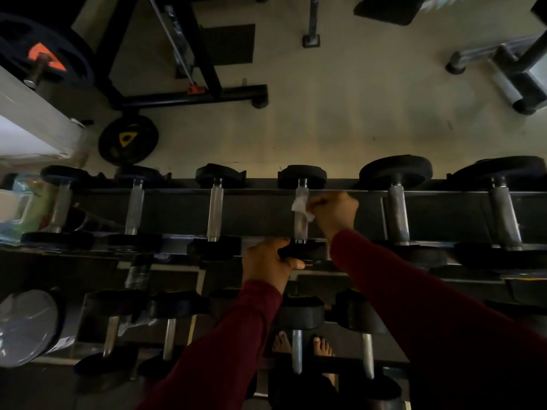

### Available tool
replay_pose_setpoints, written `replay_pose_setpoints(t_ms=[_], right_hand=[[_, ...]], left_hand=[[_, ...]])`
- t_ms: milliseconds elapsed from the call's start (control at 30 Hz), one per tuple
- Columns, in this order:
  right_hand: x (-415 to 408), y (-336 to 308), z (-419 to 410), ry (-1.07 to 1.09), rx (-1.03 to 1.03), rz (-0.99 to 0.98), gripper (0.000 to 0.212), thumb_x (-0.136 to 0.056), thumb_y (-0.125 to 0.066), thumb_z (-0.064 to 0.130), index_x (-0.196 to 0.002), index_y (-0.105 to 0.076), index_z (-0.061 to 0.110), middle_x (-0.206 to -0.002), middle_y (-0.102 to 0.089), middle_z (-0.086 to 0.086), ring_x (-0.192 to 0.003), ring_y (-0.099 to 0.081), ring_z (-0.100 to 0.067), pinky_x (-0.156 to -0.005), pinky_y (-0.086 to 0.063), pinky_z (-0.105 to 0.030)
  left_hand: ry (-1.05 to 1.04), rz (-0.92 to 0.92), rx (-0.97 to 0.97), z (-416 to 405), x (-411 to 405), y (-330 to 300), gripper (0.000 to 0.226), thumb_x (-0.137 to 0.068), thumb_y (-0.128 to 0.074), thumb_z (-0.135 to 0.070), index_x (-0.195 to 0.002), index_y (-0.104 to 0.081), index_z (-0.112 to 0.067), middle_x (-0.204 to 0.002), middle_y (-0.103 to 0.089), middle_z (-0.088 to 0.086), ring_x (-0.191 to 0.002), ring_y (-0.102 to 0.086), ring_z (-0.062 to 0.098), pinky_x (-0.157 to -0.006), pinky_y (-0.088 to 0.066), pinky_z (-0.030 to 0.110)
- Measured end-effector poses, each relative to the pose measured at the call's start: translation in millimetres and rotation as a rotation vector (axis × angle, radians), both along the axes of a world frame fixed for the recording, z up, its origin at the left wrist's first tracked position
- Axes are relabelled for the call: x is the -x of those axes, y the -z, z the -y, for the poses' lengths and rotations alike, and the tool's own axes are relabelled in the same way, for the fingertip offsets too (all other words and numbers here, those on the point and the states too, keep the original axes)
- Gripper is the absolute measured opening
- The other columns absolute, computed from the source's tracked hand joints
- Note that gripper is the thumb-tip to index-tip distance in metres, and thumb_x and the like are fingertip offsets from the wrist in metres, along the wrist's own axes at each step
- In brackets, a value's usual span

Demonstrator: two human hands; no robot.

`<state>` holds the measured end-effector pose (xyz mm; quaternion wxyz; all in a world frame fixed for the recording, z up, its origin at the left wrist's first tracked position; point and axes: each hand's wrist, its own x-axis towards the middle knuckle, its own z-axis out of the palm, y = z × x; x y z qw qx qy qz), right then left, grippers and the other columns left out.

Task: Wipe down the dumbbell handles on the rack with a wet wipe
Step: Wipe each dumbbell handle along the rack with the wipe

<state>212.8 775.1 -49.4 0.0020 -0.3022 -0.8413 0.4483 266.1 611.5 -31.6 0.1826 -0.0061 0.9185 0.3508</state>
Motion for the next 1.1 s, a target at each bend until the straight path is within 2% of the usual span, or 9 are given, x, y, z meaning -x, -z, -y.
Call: replay_pose_setpoints(t_ms=[67, 133, 267, 400, 533, 633, 767, 933, 1100], right_hand=[[14, 3, -1, -0.013, -0.138, -0.073, 0.012, -0.092, -0.066, 0.012, -0.089, -0.074, 0.020, -0.094, -0.073, 0.004, -0.079, -0.065, -0.003, -0.085, -0.057, -0.025], [12, 6, 3, -0.128, -0.238, -0.104, 0.016, -0.095, -0.059, 0.010, -0.093, -0.073, 0.017, -0.096, -0.072, 0.000, -0.084, -0.067, -0.009, -0.088, -0.057, -0.030], [-20, 13, 3, -0.717, -0.469, -0.175, 0.019, -0.094, -0.063, 0.021, -0.112, -0.068, 0.017, -0.118, -0.064, -0.002, -0.109, -0.059, -0.014, -0.098, -0.050, -0.032], [-3, 20, -17, -1.149, -0.844, -0.289, 0.032, -0.074, -0.082, 0.014, -0.105, -0.074, 0.016, -0.110, -0.072, -0.004, -0.114, -0.058, -0.025, -0.098, -0.050, -0.038], [28, 5, -16, -1.067, -1.094, -0.191, 0.030, -0.070, -0.085, 0.010, -0.097, -0.075, 0.016, -0.102, -0.072, -0.003, -0.106, -0.059, -0.026, -0.084, -0.054, -0.034], [20, 4, -8, -1.202, -1.109, -0.112, 0.029, -0.085, -0.069, 0.010, -0.114, -0.067, 0.015, -0.120, -0.065, -0.007, -0.119, -0.050, -0.030, -0.095, -0.050, -0.039], [12, -2, -10, -1.509, -1.027, -0.125, 0.034, -0.082, -0.076, 0.018, -0.114, -0.066, 0.025, -0.121, -0.064, 0.002, -0.122, -0.052, -0.022, -0.104, -0.046, -0.039], [44, -25, -7, -1.304, -1.272, 0.018, 0.029, -0.095, -0.057, 0.011, -0.123, -0.063, 0.016, -0.131, -0.060, -0.005, -0.125, -0.047, -0.023, -0.106, -0.043, -0.038], [30, -14, 1, -1.507, -1.229, 0.066, 0.038, -0.088, -0.070, 0.015, -0.123, -0.061, 0.024, -0.129, -0.061, -0.002, -0.126, -0.050, -0.024, -0.107, -0.043, -0.040]], left_hand=[[-0.002, 0.003, -0.007, 0, 0, 1, 0.052, -0.073, -0.086, -0.028, -0.121, -0.068, -0.024, -0.116, -0.067, -0.008, -0.085, -0.050, -0.006, -0.090, -0.046, 0.016], [0.000, 0.004, -0.015, 1, 1, 1, 0.053, -0.072, -0.086, -0.028, -0.121, -0.068, -0.023, -0.116, -0.068, -0.007, -0.085, -0.051, -0.005, -0.086, -0.042, 0.012], [0.054, 0.007, 0.000, 3, 3, 4, 0.054, -0.071, -0.086, -0.029, -0.122, -0.067, -0.023, -0.120, -0.067, -0.007, -0.096, -0.056, 0.000, -0.089, -0.040, 0.013], [0.057, -0.003, -0.013, 3, 5, 6, 0.054, -0.070, -0.086, -0.030, -0.120, -0.068, -0.023, -0.120, -0.068, -0.007, -0.105, -0.061, 0.006, -0.099, -0.047, 0.023], [0.049, 0.001, -0.019, 4, 6, 6, 0.057, -0.067, -0.088, -0.032, -0.120, -0.068, -0.024, -0.112, -0.070, -0.005, -0.096, -0.064, 0.008, -0.094, -0.053, 0.031], [0.059, -0.005, -0.023, 4, 6, 7, 0.056, -0.067, -0.088, -0.033, -0.119, -0.069, -0.025, -0.112, -0.070, -0.006, -0.095, -0.065, 0.009, -0.093, -0.054, 0.033], [0.086, -0.013, -0.019, 6, 7, 7, 0.054, -0.067, -0.088, -0.034, -0.116, -0.069, -0.027, -0.113, -0.069, -0.008, -0.098, -0.064, 0.007, -0.094, -0.053, 0.031], [0.094, -0.003, -0.022, 7, 8, 7, 0.054, -0.069, -0.087, -0.031, -0.119, -0.069, -0.024, -0.113, -0.068, -0.006, -0.097, -0.062, 0.008, -0.094, -0.053, 0.031], [0.078, -0.001, -0.038, 7, 7, 6, 0.054, -0.067, -0.088, -0.033, -0.117, -0.069, -0.026, -0.111, -0.068, -0.008, -0.097, -0.062, 0.007, -0.094, -0.052, 0.029]])
